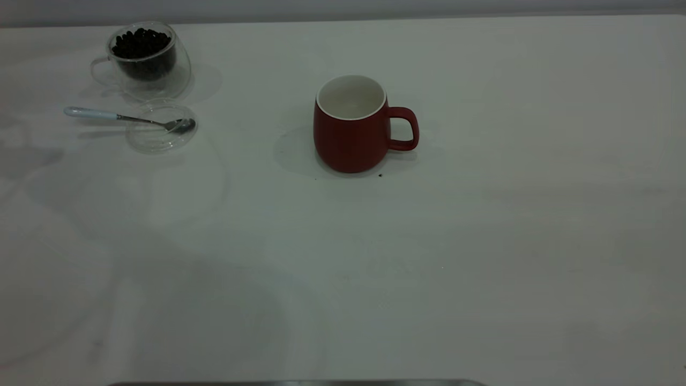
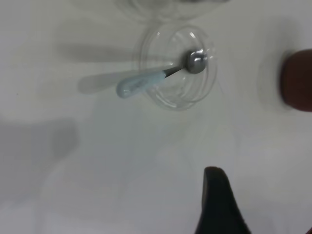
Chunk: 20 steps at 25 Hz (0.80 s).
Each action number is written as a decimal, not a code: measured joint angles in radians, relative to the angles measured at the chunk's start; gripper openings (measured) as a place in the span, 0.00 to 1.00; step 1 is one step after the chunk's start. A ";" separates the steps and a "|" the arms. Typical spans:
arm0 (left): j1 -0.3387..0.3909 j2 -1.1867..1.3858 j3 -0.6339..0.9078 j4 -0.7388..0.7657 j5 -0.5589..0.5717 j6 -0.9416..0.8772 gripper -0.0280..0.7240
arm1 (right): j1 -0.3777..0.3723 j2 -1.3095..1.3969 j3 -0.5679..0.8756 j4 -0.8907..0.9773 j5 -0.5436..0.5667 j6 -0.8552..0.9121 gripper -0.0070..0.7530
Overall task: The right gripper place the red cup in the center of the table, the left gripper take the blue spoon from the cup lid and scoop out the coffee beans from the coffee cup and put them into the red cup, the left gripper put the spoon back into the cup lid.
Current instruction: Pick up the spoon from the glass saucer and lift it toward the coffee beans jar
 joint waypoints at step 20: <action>-0.003 0.339 -0.292 -0.005 0.061 -0.016 0.72 | 0.000 0.000 0.000 0.000 0.000 0.000 0.79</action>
